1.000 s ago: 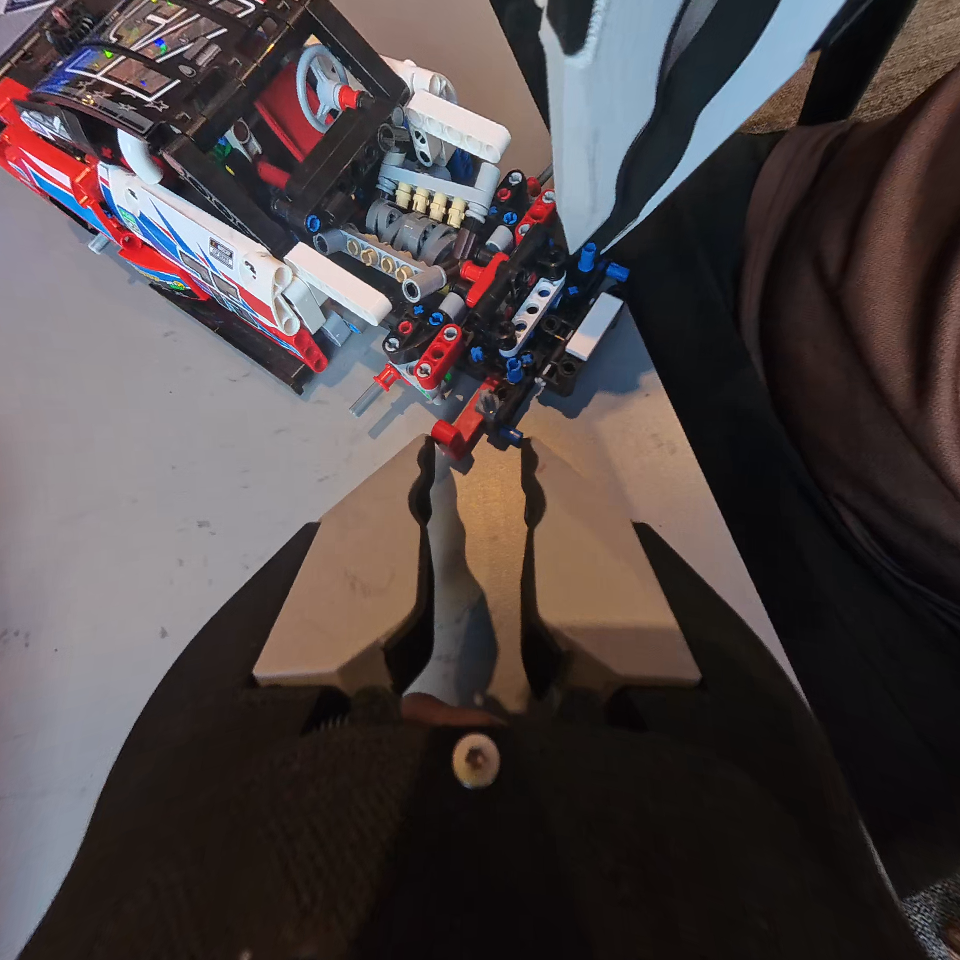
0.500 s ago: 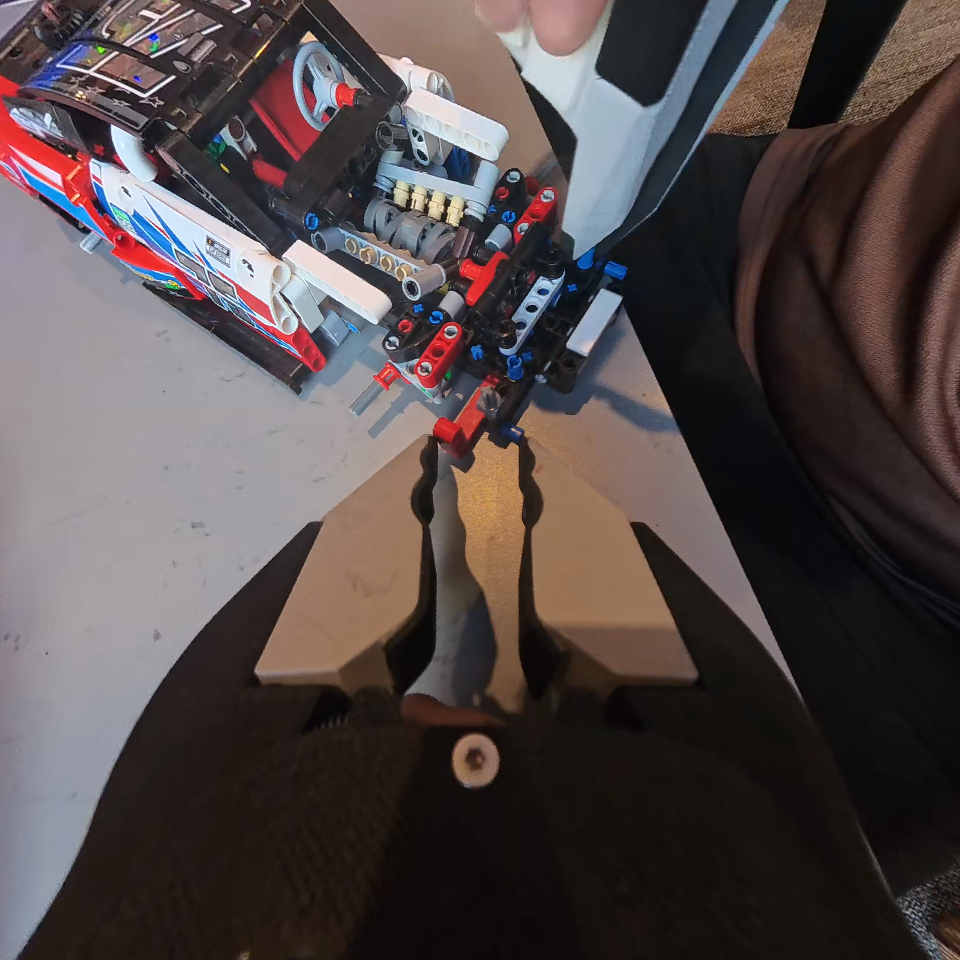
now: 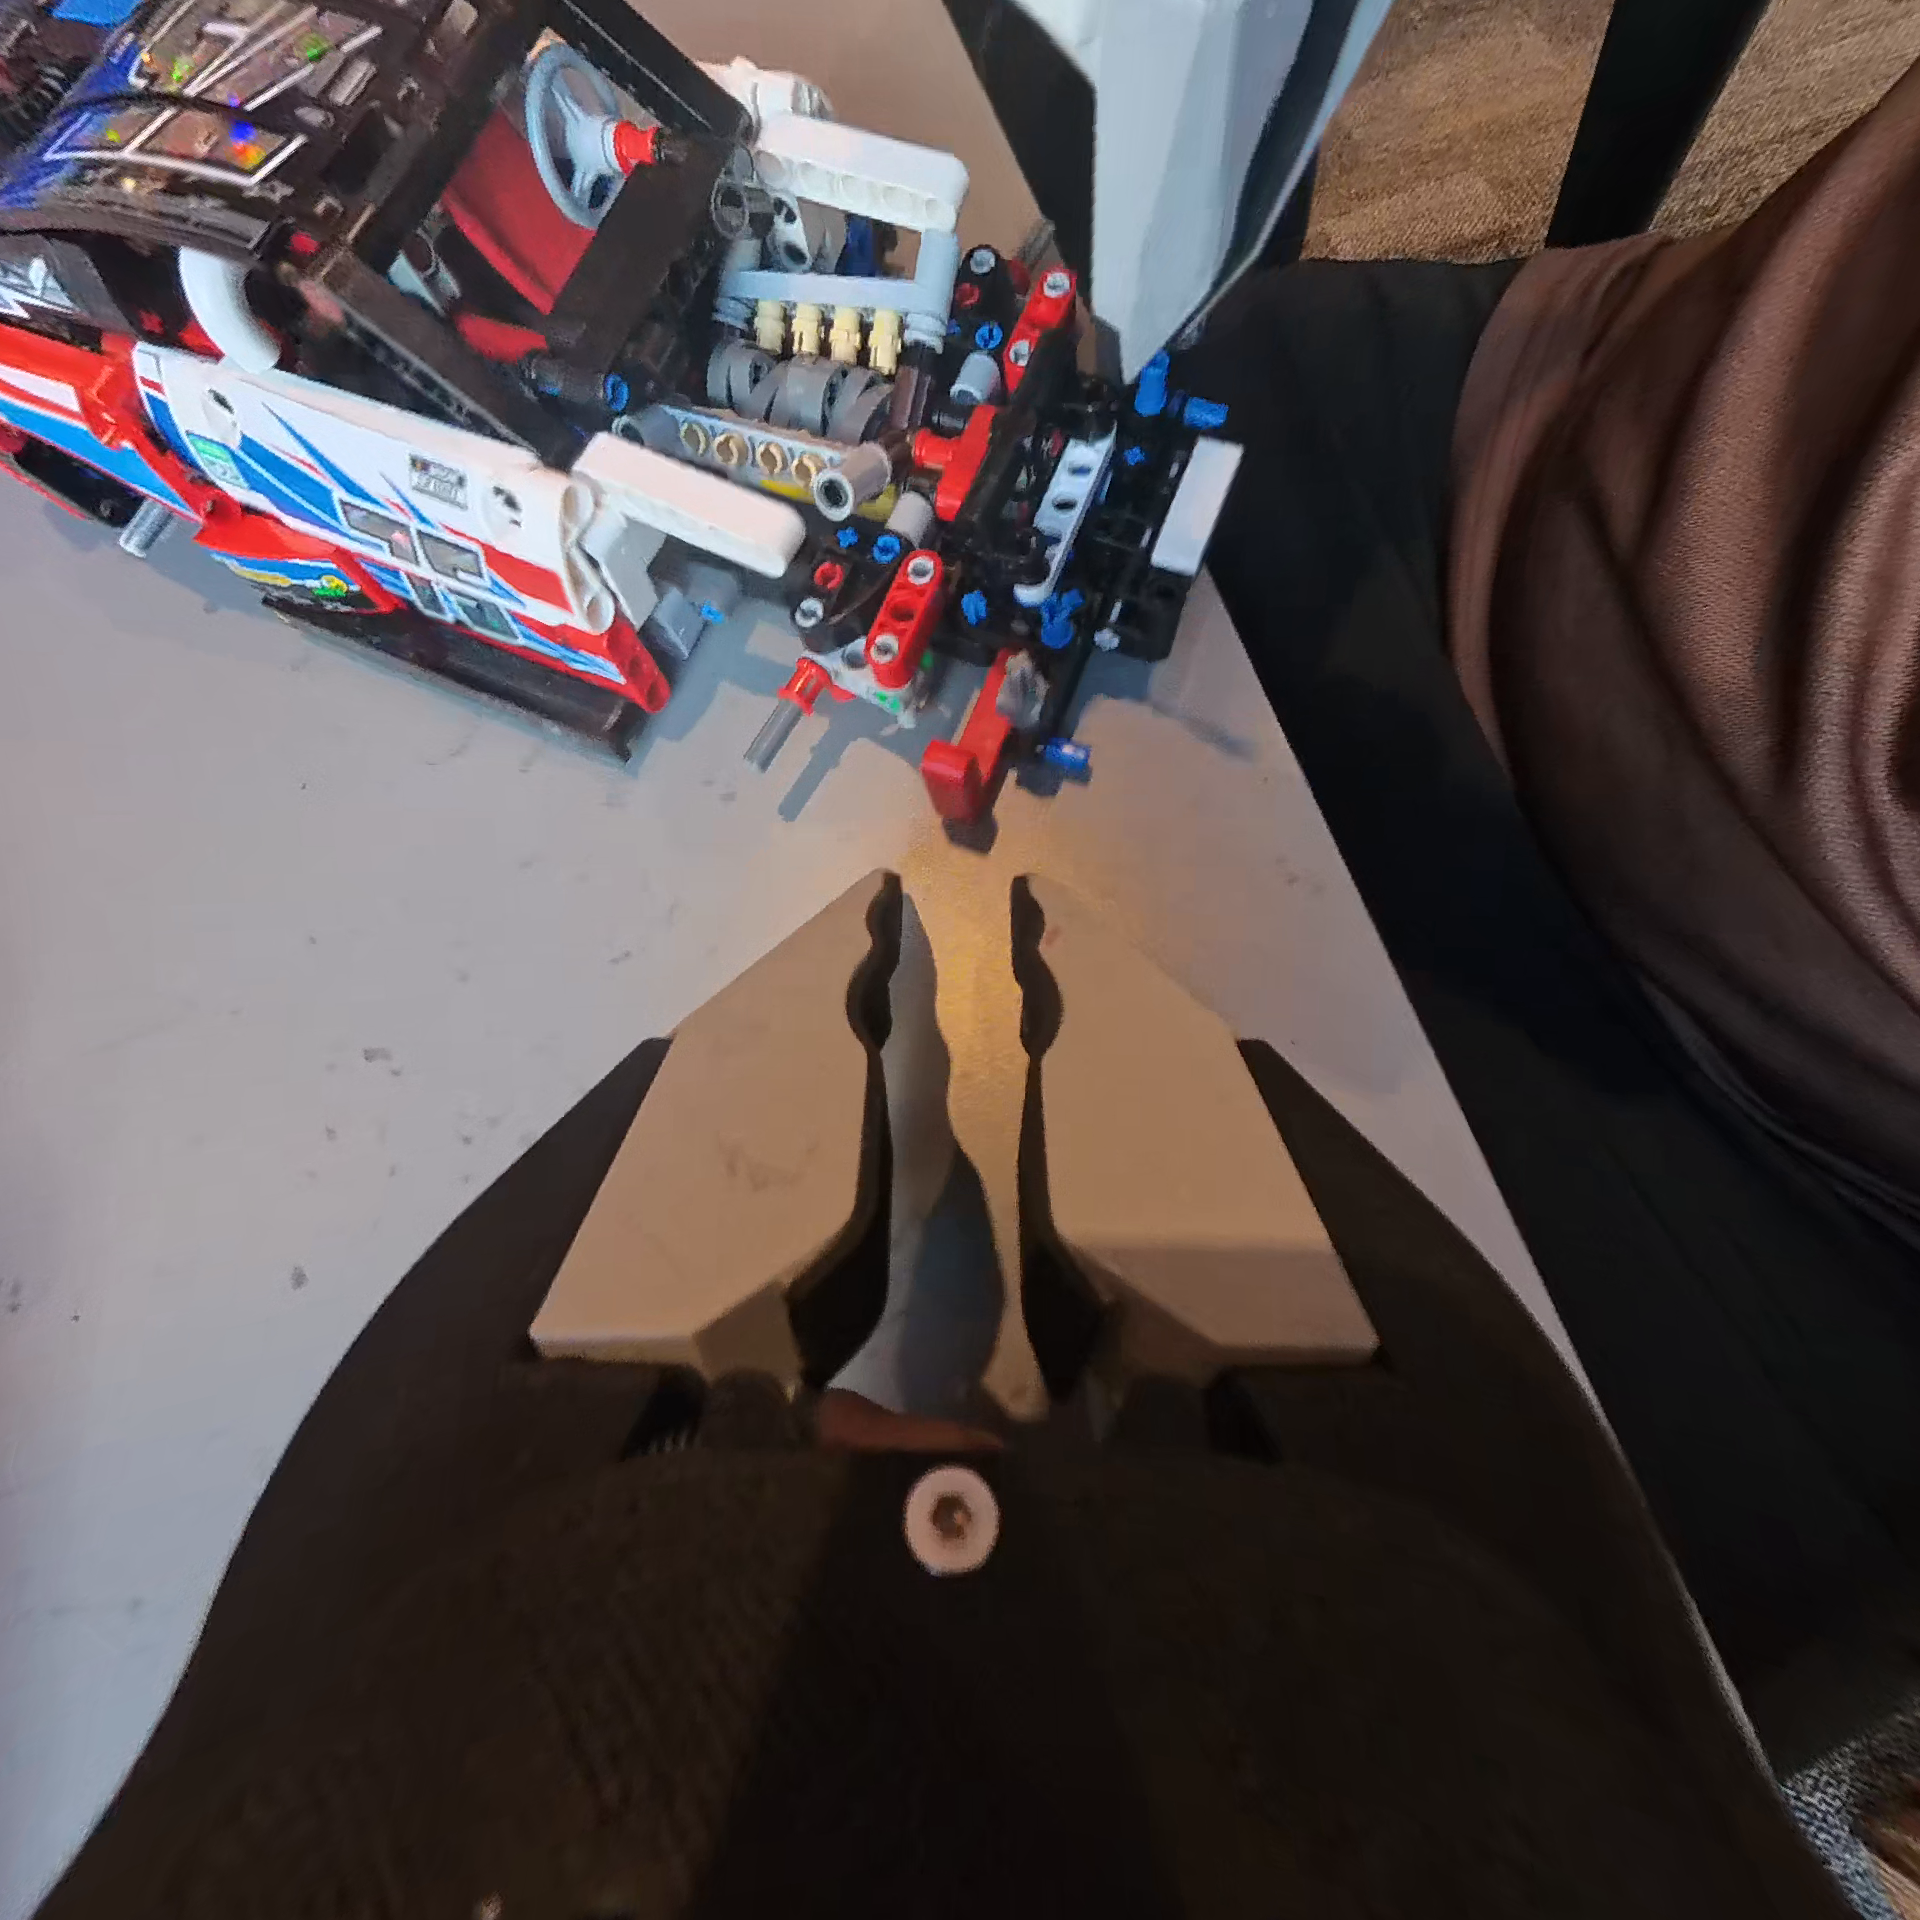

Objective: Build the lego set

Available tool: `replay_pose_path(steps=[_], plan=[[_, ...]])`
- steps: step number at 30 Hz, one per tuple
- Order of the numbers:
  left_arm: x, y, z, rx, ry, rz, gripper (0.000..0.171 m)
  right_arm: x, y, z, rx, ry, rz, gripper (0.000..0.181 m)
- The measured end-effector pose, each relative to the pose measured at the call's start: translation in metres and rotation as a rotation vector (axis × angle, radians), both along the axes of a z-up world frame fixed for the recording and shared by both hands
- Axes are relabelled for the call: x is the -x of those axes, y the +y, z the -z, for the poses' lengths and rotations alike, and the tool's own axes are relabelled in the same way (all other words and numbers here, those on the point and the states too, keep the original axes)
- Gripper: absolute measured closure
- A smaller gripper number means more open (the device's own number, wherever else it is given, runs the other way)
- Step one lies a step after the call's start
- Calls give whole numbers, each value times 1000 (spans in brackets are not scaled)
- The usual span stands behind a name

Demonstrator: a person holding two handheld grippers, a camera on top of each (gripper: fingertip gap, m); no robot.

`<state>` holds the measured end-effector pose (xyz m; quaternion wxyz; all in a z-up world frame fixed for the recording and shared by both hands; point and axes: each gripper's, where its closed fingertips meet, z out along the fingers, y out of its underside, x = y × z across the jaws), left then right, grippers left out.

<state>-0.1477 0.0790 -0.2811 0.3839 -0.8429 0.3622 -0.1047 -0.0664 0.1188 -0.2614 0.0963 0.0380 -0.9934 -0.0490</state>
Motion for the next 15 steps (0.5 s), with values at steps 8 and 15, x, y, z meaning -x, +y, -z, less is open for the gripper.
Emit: replay_pose_path(steps=[8,15], plan=[[1,-1,0,-15,14,5,157,9,8,-10,315,131,404,179],[9,4,0,35,-41,-22,142,-1,33,-38,660,251,843,176]])
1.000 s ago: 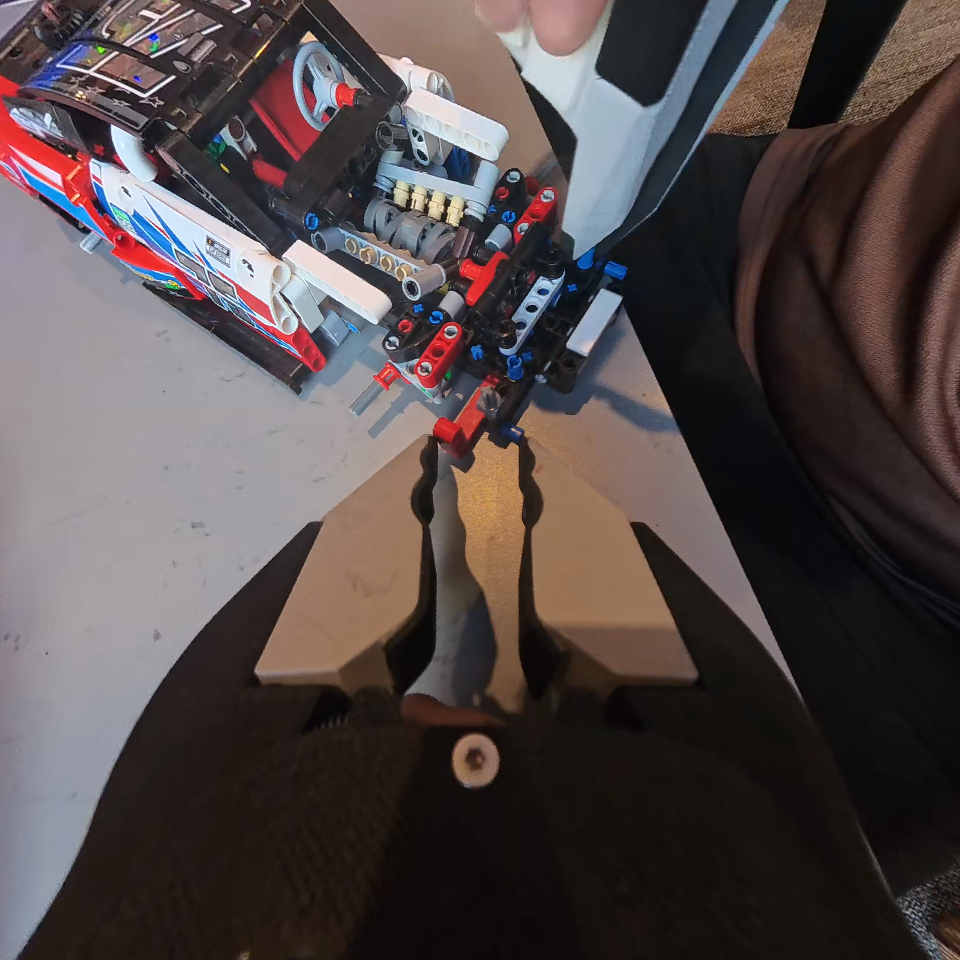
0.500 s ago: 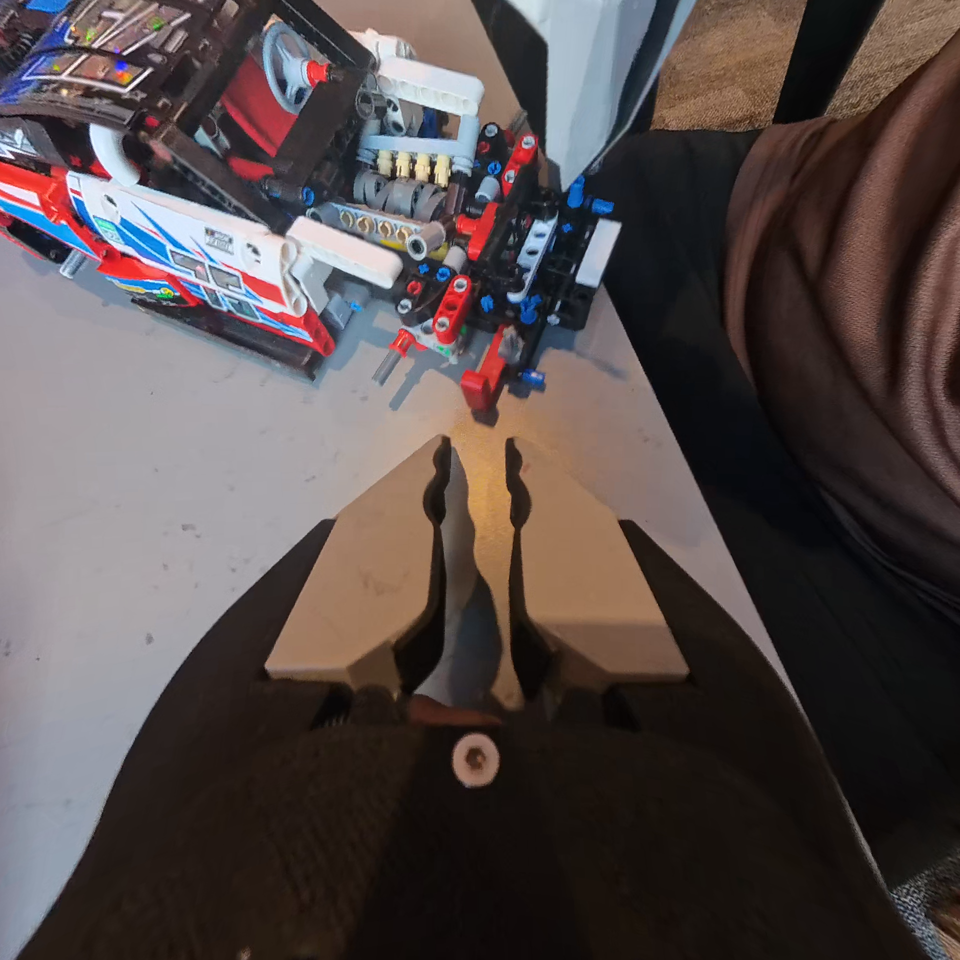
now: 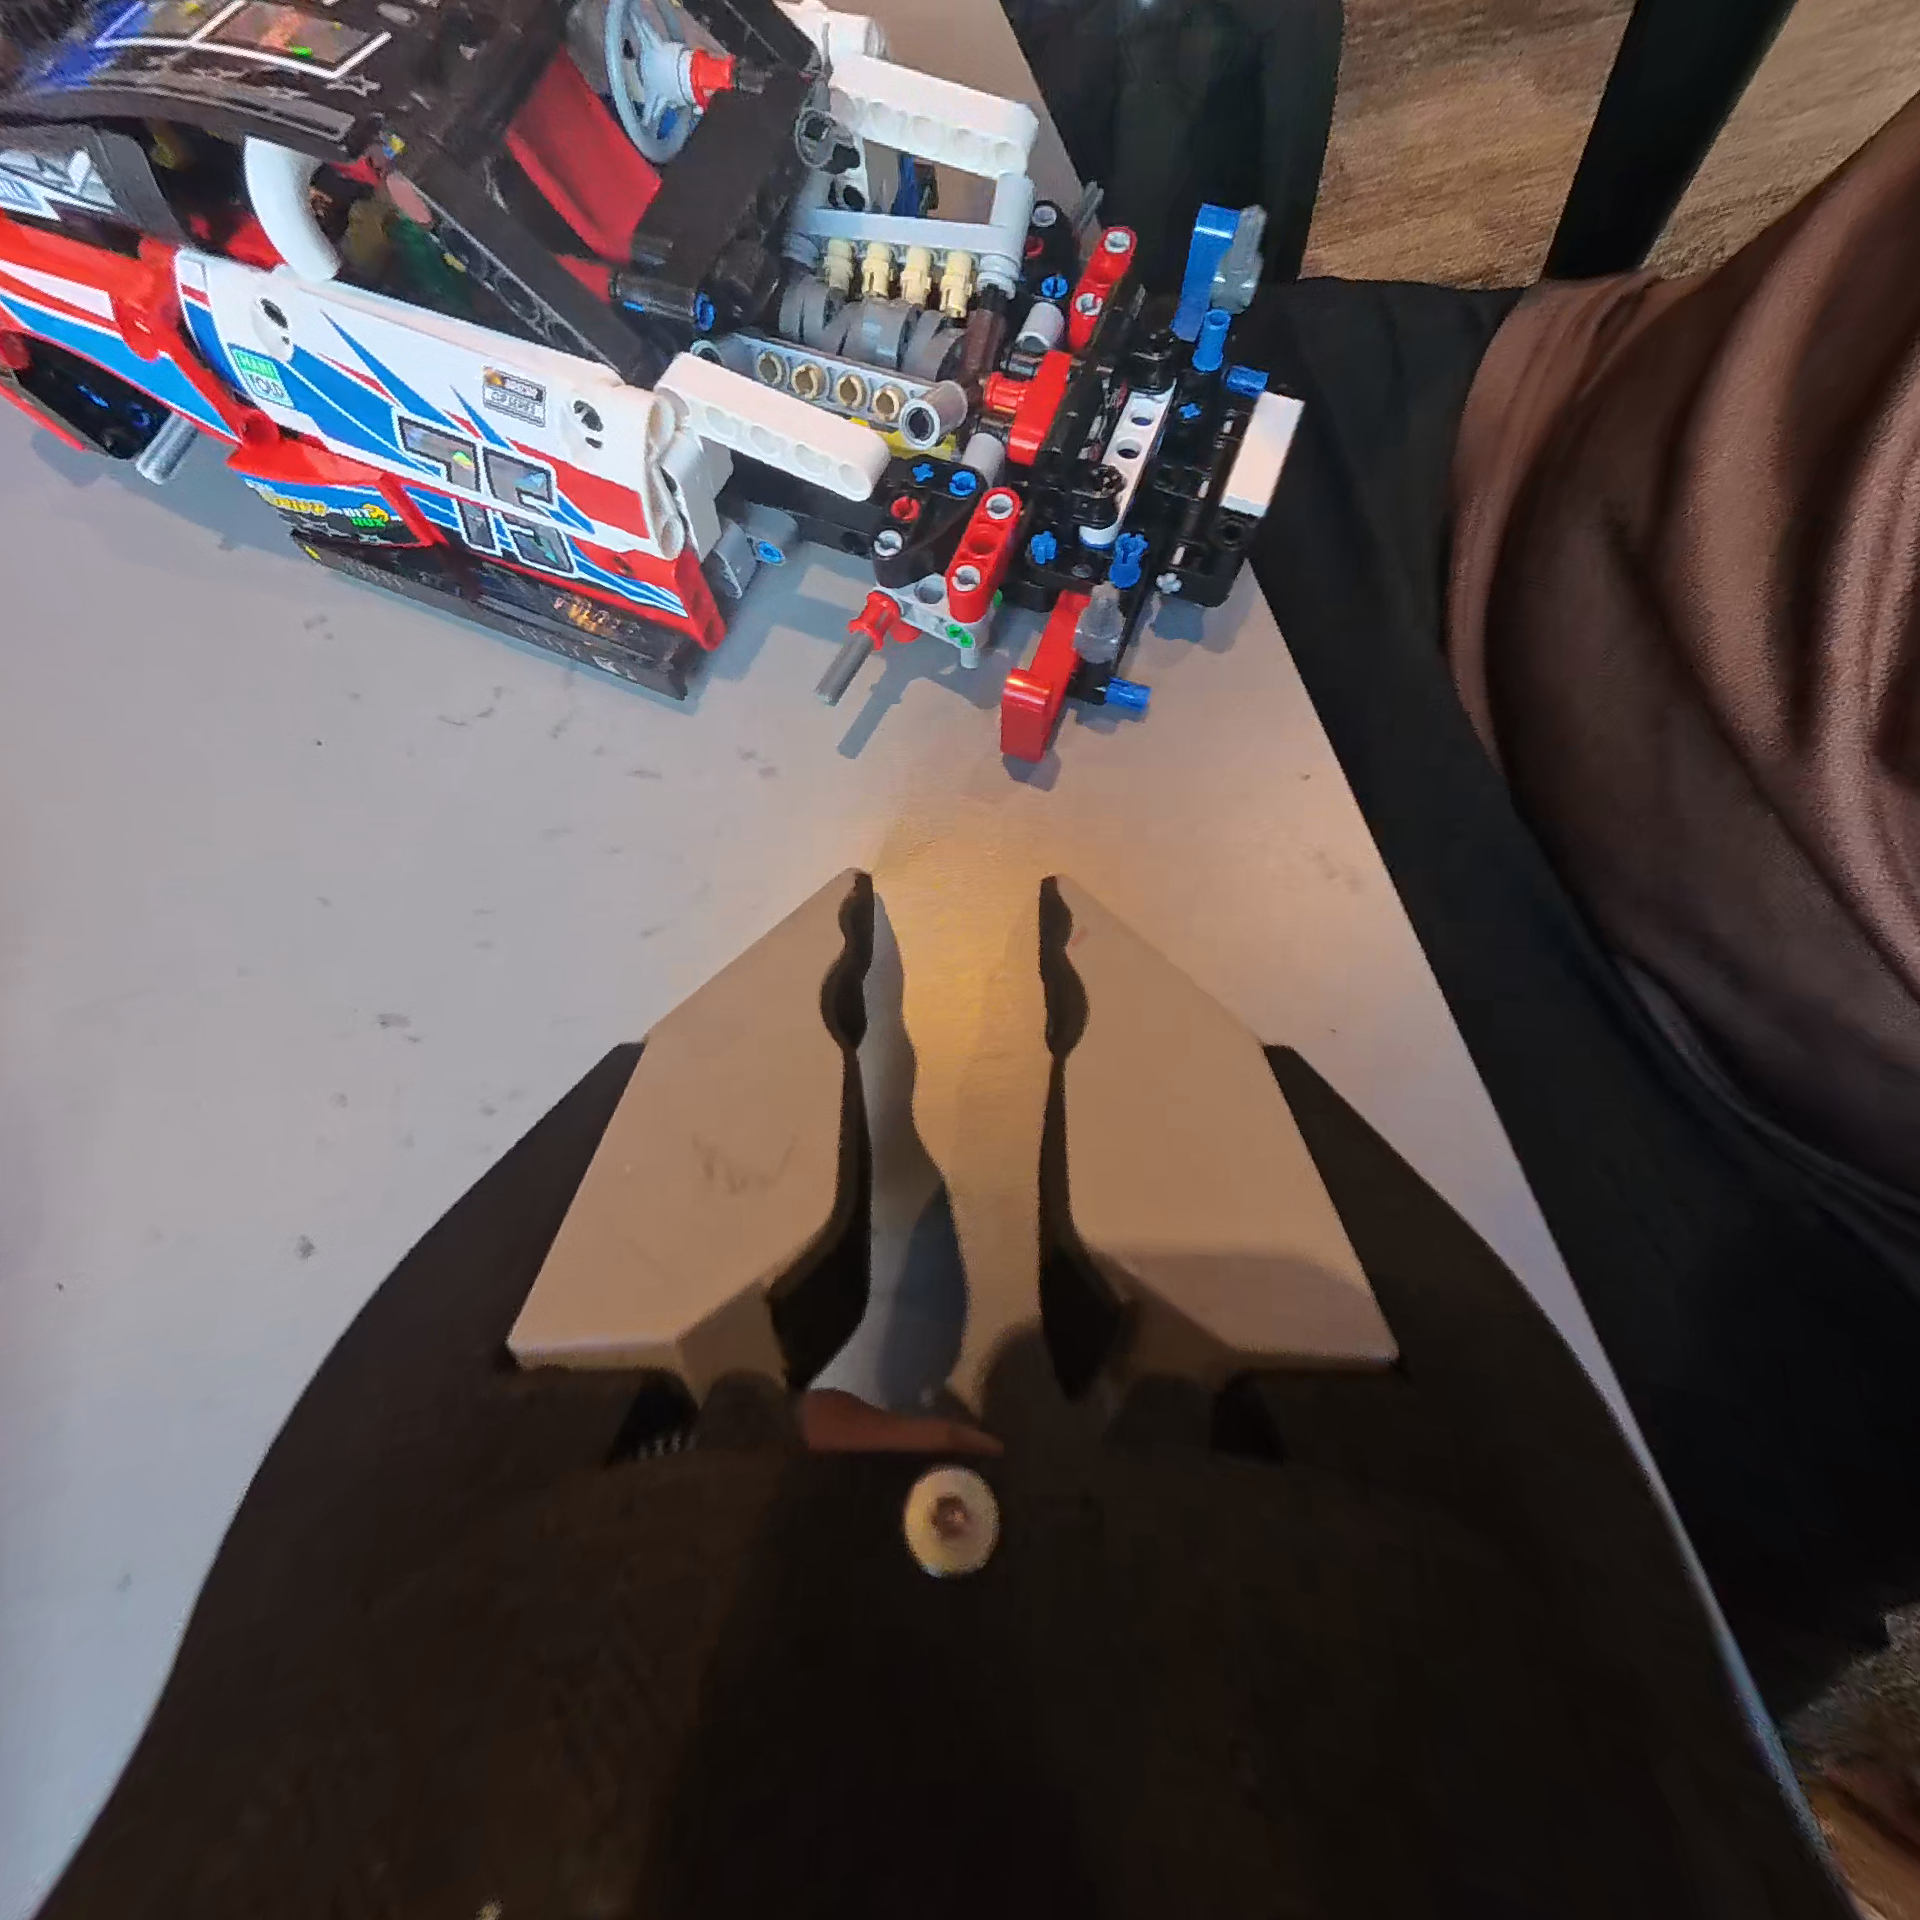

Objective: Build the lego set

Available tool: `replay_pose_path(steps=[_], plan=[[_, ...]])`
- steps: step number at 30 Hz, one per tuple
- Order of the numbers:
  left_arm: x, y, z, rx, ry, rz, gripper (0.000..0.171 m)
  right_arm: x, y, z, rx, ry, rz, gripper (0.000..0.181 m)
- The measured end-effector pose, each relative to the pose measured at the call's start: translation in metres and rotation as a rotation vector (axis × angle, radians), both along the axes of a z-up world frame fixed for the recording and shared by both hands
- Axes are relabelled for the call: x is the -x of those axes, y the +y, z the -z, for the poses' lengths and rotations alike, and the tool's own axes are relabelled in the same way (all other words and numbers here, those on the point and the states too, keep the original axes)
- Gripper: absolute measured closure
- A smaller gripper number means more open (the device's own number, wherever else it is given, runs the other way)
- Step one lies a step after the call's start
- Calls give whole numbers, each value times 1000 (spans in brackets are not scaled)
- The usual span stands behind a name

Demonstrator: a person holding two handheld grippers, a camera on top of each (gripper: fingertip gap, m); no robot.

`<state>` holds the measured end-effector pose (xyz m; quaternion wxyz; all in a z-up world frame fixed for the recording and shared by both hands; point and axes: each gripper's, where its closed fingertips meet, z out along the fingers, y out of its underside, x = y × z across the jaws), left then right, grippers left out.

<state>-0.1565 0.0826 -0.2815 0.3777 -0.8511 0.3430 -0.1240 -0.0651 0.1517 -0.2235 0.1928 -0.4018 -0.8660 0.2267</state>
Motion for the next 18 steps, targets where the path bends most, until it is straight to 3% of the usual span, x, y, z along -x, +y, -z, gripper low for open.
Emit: replay_pose_path(steps=[3,7,13,18], plan=[[0,0,1,19,-18,3,143,-16,11,1,135,-7,186,175],[-1,-3,0,16,-16,35,145,-37,8,2,304,-12,333,175],[0,-10,-2,-4,-23,74,147,-61,-9,1,406,-52,391,174],[5,-11,-19,-87,-99,11,149,-68,-27,1,494,-28,384,168]])
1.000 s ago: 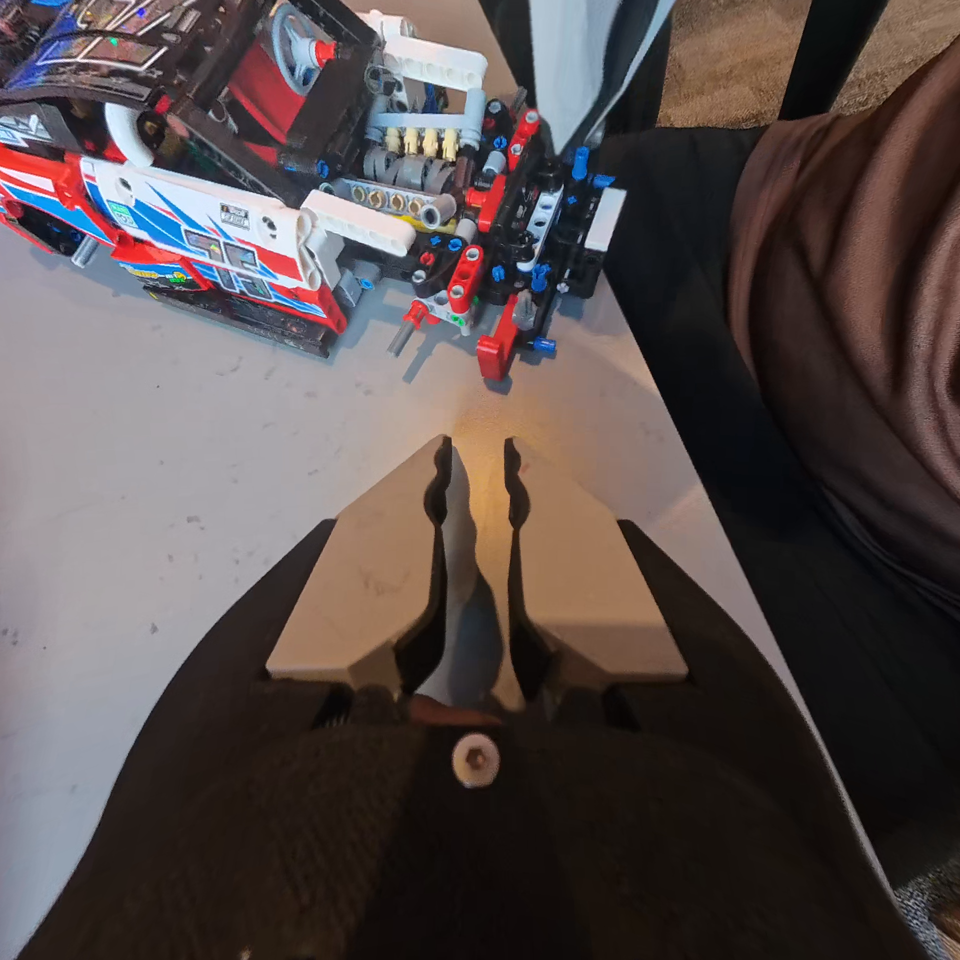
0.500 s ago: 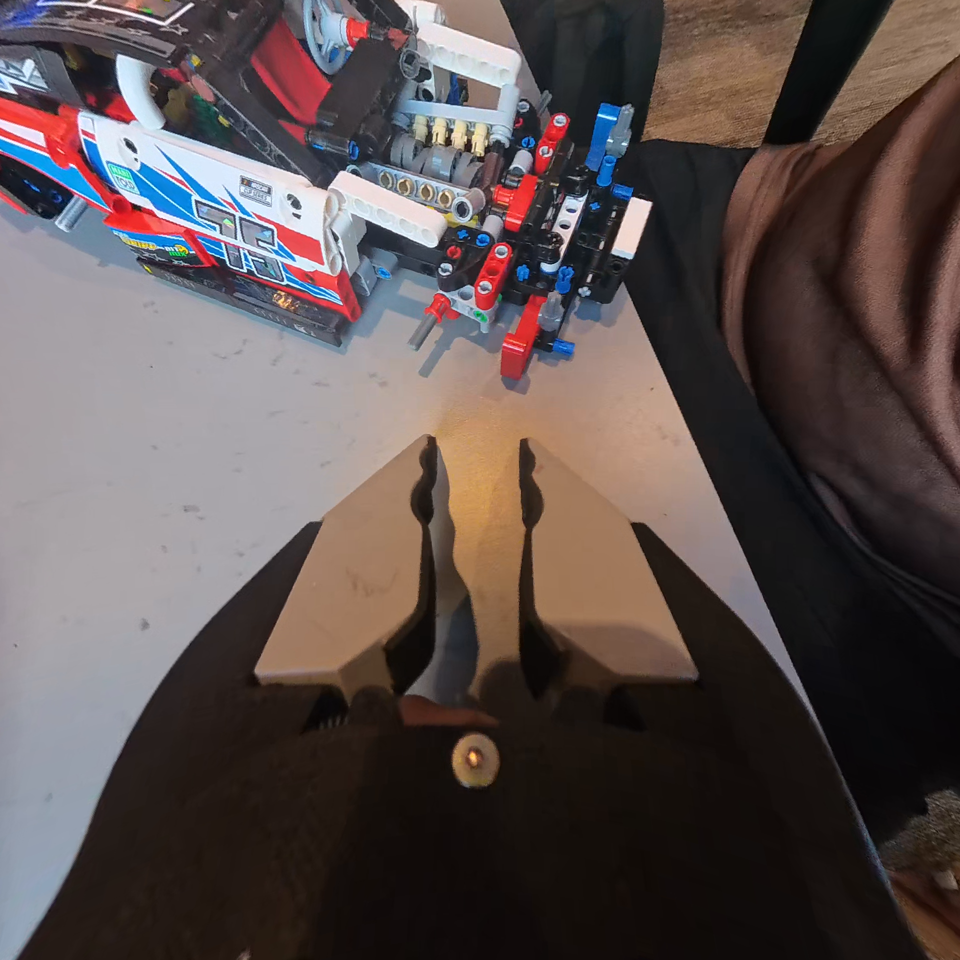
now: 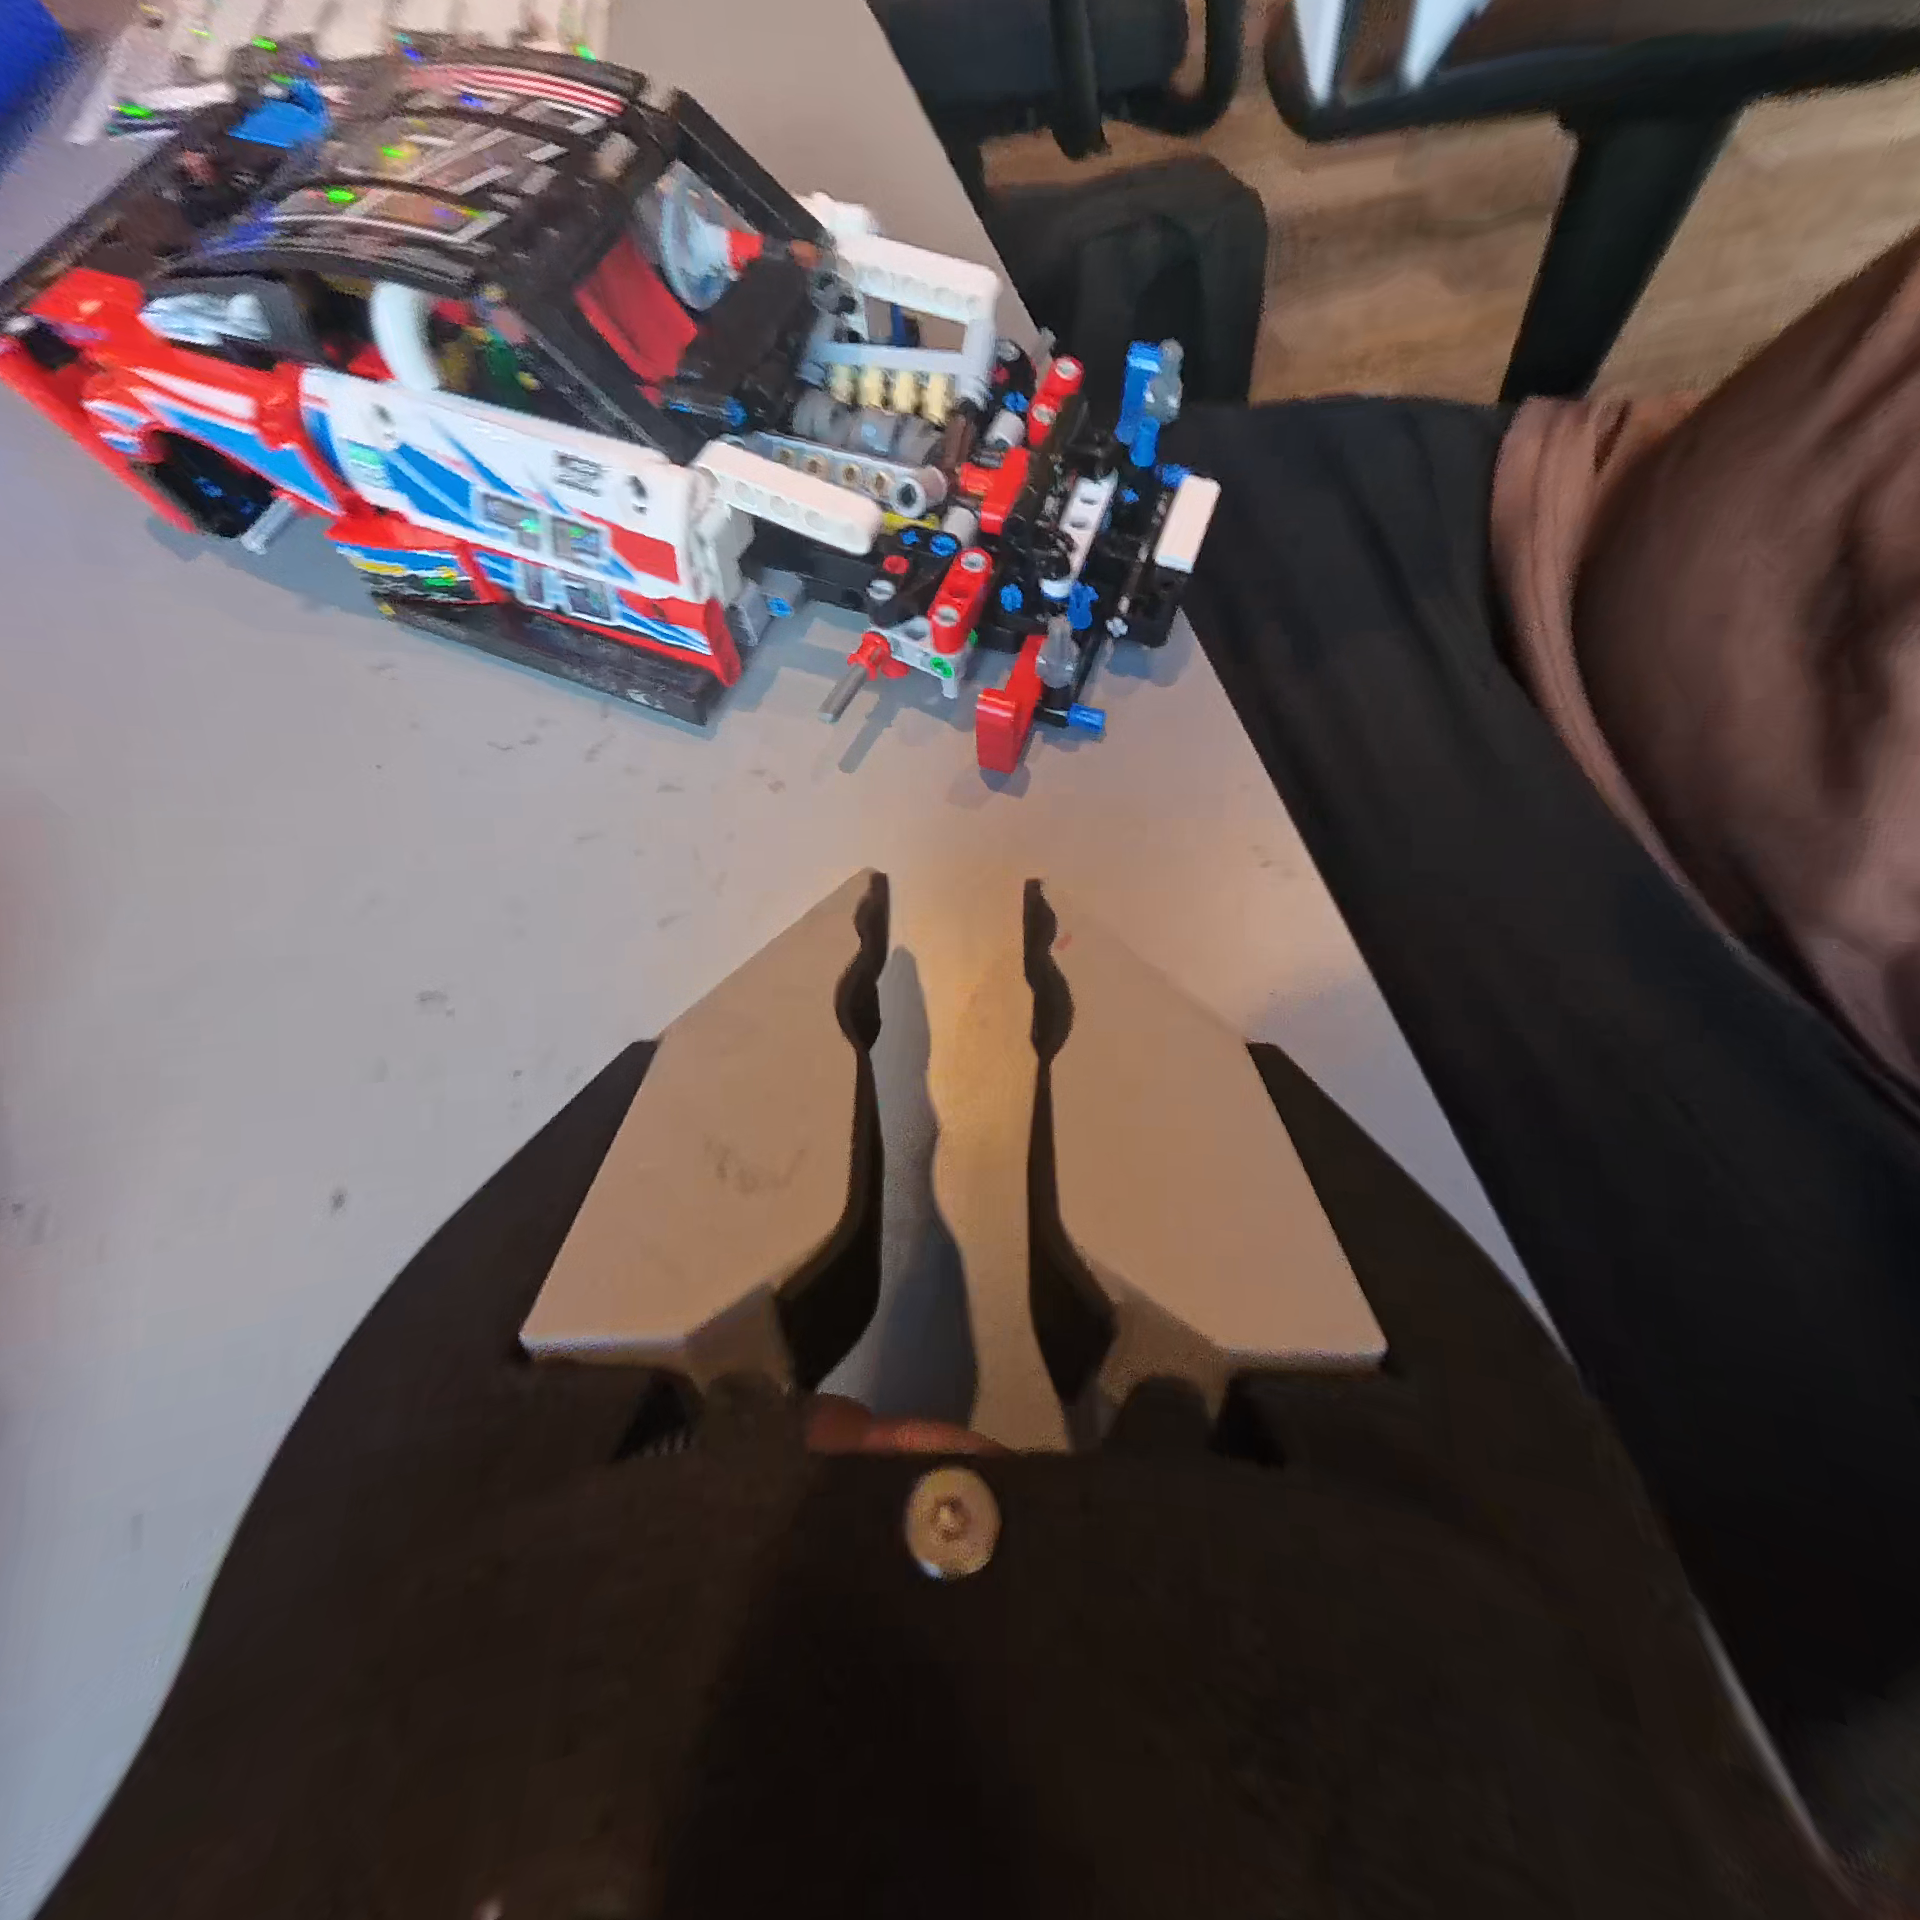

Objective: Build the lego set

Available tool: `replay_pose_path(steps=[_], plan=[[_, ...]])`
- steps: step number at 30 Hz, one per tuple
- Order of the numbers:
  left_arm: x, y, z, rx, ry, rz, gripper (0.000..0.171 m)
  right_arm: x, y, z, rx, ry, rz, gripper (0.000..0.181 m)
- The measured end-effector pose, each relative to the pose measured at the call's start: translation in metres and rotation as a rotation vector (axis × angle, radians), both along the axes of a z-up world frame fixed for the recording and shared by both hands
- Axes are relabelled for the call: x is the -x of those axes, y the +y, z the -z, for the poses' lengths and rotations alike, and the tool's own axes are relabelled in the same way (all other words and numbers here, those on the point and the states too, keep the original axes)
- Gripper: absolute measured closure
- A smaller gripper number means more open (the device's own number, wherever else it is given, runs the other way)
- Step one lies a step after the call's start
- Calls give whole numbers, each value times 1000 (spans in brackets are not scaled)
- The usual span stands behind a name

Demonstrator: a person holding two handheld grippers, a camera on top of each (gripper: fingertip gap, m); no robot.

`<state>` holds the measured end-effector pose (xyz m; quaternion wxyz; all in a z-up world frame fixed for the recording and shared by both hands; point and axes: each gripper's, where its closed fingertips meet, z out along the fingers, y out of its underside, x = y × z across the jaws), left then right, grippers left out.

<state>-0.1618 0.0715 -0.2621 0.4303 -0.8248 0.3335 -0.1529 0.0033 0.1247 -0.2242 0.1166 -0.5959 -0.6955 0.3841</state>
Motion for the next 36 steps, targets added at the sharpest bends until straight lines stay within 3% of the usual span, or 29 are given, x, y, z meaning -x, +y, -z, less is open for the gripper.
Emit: replay_pose_path(steps=[9,23,26,30,32,36], plan=[[29,5,-33,-170,-140,-266,147,-7,12,16,50,171,108,159],[51,8,-57,-295,-263,-489,148,-81,-1,35,75,208,81,155],[38,10,-54,-270,-263,-463,148,-85,-2,37,88,206,79,156],[-3,15,-20,-84,-114,-316,141,-80,-1,42,24,203,68,158],[-15,13,-2,-1,-18,-246,134,-71,-5,43,8,187,38,154],[-31,6,7,86,-38,-119,135,-36,-11,24,-70,191,-27,155]])
